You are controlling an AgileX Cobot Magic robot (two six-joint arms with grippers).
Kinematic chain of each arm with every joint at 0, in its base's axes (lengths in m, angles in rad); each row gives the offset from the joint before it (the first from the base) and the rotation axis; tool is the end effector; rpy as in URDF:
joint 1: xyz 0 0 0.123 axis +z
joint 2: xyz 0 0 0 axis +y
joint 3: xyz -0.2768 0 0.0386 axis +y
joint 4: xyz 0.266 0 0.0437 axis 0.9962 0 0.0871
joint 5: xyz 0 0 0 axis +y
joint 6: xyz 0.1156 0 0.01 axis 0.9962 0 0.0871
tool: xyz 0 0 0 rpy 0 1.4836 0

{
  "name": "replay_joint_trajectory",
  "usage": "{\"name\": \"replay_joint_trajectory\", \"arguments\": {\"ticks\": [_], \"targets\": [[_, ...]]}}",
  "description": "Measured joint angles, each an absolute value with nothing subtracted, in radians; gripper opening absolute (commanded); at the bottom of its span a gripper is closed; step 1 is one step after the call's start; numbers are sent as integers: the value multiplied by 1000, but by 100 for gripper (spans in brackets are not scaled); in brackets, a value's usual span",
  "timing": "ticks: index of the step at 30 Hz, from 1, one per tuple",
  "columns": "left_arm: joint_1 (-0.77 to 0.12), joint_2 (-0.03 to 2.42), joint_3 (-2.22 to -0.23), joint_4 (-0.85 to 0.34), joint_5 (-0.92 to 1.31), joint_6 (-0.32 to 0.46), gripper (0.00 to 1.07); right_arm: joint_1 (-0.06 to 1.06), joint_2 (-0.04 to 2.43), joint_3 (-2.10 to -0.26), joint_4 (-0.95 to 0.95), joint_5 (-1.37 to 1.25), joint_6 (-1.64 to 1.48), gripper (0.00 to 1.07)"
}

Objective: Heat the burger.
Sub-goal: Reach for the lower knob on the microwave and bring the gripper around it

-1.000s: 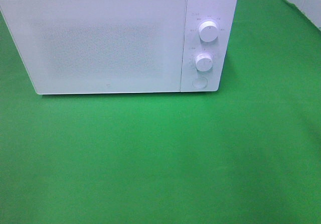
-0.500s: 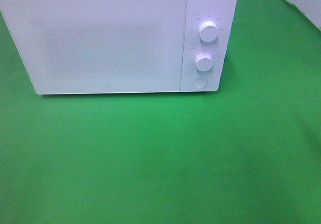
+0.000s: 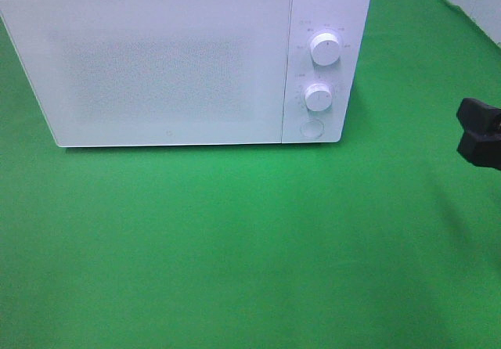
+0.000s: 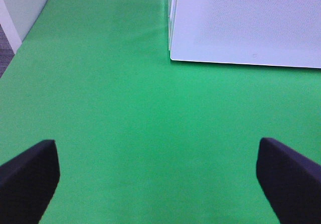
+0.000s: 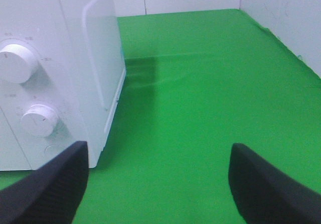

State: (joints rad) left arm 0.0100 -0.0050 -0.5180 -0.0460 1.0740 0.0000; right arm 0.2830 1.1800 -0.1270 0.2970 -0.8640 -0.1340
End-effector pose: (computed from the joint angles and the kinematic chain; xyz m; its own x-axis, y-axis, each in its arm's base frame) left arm 0.0353 -0.0043 0.2790 -0.4474 -0.0264 -0.8939 0.0164 0.9992 -0.0377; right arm 0.2109 0.0345 0.1700 -0.1223 0.0276 -0.9921 -0.0527 0.9980 0.0342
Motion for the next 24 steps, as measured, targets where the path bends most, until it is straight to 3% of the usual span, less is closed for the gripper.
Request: {"name": "replay_joint_trajectory", "arguments": {"ticks": [1,2,5,6,13,24], "targets": [[10,-5,-518,-46,1074,0,100,283,1180,-127,297,-864,-134,75],[10,-5,-518,-46,1074,0,100,363,1213,-127,391,-918,-189,75],[10,-5,-518,-46,1074,0,100,396,1231,-128,426,-942,-207,75],[10,-5,-518,-46,1074,0,100,514,1286,-128,551,-1032,-256,75],[10,-5,-518,-46,1074,0,100,724,1428,-190,800,-1186,-348,75],[10,-5,-518,-46,1074,0,100,880,1573,-346,852,-1204,-452,75]]}}
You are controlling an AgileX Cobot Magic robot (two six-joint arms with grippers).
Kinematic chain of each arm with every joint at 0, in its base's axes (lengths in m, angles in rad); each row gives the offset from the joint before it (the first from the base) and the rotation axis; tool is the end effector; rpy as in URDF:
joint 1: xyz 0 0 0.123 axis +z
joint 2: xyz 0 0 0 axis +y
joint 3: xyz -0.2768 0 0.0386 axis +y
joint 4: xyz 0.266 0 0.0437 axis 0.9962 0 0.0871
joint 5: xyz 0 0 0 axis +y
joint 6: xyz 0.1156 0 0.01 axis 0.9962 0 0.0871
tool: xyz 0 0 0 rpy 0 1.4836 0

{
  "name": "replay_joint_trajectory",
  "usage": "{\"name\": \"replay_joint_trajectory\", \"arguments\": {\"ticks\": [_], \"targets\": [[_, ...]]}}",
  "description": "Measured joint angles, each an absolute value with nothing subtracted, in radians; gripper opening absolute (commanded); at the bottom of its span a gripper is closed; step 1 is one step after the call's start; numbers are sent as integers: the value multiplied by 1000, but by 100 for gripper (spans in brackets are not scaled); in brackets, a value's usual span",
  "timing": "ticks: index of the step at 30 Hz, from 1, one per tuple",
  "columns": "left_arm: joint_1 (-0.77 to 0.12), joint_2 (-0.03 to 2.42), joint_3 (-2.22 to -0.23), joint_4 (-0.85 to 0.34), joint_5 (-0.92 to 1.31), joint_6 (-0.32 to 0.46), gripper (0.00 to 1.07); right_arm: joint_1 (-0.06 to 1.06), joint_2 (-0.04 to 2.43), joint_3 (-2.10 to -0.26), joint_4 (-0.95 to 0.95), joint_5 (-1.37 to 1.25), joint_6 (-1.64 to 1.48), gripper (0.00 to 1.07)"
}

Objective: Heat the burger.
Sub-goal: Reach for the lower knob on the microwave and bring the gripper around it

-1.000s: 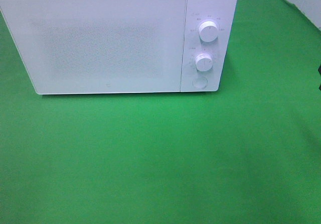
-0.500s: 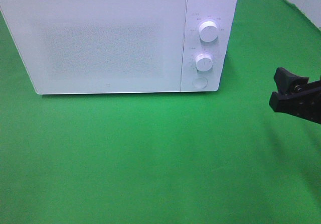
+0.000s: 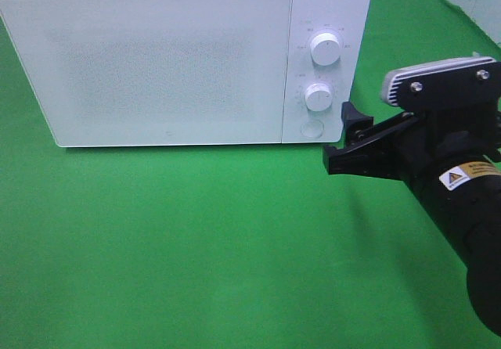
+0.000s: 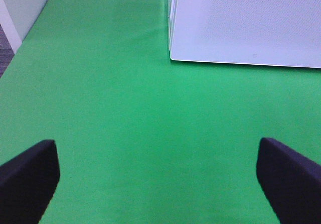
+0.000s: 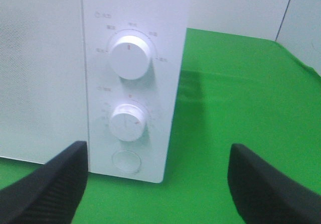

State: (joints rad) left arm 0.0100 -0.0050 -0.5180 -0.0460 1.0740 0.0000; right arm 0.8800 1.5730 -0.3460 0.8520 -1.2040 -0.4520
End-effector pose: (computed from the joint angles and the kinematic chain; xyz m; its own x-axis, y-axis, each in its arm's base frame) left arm 0.0353 -0.0043 0.2790 -0.4474 -0.0264 -0.8939 0.0164 0.9992 -0.0377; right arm 0.2235 0.1425 0.1559 -0.0552 -0.1371 -0.9890 -0.1067 0.9857 -0.1307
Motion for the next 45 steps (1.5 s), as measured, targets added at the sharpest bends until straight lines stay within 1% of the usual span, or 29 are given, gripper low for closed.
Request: {"name": "replay_joint_trajectory", "arguments": {"ticks": [11,19,26,30,32,45], "targets": [[10,-5,-518,-46,1074,0,100,898,1614,-443,852,-1164,-467,73],[10,-5,-518,-46,1074,0,100,898,1626,-458,852,-1117,-454,71],[10,-5,-518,-46,1074,0,100,898,1716,-509,862,-1114,-448,71],[10,-5,-518,-46,1074,0,100,897,1747,-533,903,-1114,-448,71],[10,-5,-518,-46,1074,0,100,882,1778,-557,928,-1114,-448,71],[10,-5,-518,-46,1074,0,100,798,1827,-623,925,-1110,-448,71]]}}
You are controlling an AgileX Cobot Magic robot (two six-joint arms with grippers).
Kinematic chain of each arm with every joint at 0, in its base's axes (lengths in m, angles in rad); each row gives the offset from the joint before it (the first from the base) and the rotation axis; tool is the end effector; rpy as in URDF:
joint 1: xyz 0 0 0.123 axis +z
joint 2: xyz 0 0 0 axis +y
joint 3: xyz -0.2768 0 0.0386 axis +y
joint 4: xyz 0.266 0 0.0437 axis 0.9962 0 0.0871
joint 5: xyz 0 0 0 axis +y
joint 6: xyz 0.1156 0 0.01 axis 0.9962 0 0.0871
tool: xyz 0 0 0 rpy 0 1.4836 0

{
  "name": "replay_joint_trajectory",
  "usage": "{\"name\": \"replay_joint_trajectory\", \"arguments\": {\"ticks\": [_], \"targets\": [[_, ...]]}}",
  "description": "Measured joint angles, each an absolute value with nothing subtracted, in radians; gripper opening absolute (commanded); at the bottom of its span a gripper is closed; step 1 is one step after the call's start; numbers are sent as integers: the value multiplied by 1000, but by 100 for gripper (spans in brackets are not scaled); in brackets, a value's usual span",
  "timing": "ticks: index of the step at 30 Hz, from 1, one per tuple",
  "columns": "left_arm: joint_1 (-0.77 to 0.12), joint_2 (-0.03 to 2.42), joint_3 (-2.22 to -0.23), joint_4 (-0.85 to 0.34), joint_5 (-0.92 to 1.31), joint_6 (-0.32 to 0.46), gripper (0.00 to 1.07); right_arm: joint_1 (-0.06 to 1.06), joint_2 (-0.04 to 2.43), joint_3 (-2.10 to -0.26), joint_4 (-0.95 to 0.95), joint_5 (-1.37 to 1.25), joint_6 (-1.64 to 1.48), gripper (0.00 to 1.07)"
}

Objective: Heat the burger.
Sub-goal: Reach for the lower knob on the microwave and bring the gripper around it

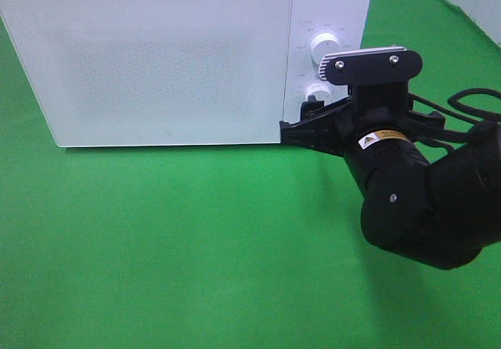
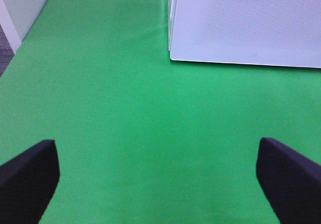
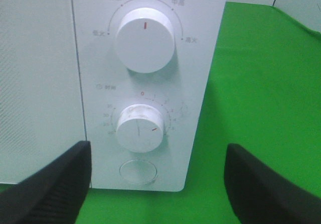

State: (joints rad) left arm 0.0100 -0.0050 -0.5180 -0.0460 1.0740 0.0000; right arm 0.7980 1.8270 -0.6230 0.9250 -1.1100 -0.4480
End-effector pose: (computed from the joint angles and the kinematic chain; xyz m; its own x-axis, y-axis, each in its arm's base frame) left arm 0.0353 -0.0043 0.2790 -0.4474 -0.0264 -0.8939 0.0164 0.9992 -0.0377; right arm 0.2846 0.1730 0.1293 -0.1637 -0.0828 -0.9830 -0.0008 0.9965 -0.0838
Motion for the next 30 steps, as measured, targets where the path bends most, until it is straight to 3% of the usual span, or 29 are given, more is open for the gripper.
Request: {"name": "replay_joint_trajectory", "arguments": {"ticks": [30], "targets": [[10,-5,-518,-46,1074,0,100,692,2065,-878,863,-1042,-448,74]]}}
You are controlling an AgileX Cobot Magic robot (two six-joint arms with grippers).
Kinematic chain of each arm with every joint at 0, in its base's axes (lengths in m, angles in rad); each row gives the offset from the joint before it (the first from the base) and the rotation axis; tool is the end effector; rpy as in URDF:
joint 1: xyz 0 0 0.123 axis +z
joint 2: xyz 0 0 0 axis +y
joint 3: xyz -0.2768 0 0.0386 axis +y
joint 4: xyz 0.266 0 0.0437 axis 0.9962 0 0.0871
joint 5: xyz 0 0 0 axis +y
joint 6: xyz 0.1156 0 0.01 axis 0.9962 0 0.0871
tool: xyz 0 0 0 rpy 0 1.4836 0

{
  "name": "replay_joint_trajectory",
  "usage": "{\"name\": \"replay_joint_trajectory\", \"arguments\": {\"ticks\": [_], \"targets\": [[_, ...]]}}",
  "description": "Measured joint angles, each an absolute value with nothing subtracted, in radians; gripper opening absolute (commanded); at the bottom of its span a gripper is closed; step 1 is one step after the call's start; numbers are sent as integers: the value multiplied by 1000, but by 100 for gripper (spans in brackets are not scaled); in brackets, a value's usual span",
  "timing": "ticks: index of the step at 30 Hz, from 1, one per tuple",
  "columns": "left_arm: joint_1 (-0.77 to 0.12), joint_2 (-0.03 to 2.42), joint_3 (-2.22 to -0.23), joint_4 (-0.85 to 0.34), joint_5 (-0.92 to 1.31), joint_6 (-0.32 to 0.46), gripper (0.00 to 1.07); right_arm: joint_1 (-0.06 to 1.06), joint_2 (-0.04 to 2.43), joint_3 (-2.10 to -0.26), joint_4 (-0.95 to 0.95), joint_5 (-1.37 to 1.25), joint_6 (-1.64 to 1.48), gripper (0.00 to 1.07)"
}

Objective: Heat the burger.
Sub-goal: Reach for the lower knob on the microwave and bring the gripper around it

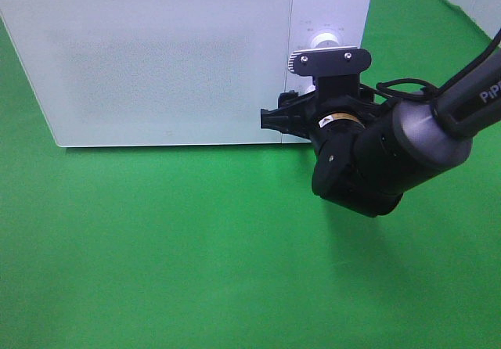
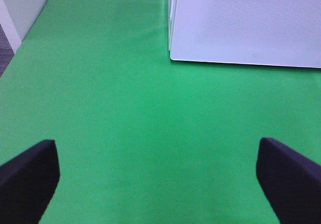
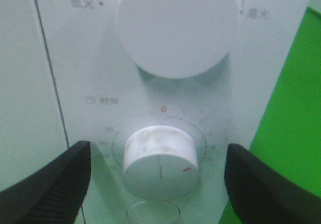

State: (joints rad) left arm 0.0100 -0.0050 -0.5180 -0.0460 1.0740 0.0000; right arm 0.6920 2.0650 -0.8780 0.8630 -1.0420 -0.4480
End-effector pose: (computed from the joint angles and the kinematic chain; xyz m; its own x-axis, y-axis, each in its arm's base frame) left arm 0.0353 -0.0043 0.2790 -0.4474 -0.0264 -0.8939 0.0164 0.9992 -0.0377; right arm 0.3488 0.1903 0.0954 -0.1975 -0.0807 -0.9770 0.0232 0.9959 -0.0870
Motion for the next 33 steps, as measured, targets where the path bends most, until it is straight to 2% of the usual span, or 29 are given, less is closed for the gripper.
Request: {"name": "replay_joint_trajectory", "arguments": {"ticks": [19,24,25,26,28,29,30,31,32,33], "targets": [[10,-5,-518,-46,1074,0,100,680,2073,-888,851,-1036,-448,73],[10,-5,-518,-46,1074,0,100,680,2073,-888,851,-1036,-448,67],[10,-5,-518,-46,1074,0,100,680,2073,-888,851,-1036,-448,60],[10,-5,-518,-46,1074,0,100,680,2073,-888,851,-1036,-448,60],[10,-5,-518,-46,1074,0,100,680,2073,-888,851,-1036,-448,41],[10,-5,-518,-46,1074,0,100,680,2073,-888,851,-1036,-448,41],[10,-5,-518,-46,1074,0,100,680,2073,-888,853,-1036,-448,30],[10,-5,-518,-46,1074,0,100,680,2073,-888,853,-1036,-448,30],[10,-5,-518,-46,1074,0,100,679,2073,-888,854,-1037,-448,20],[10,-5,-518,-46,1074,0,100,679,2073,-888,854,-1037,-448,20]]}}
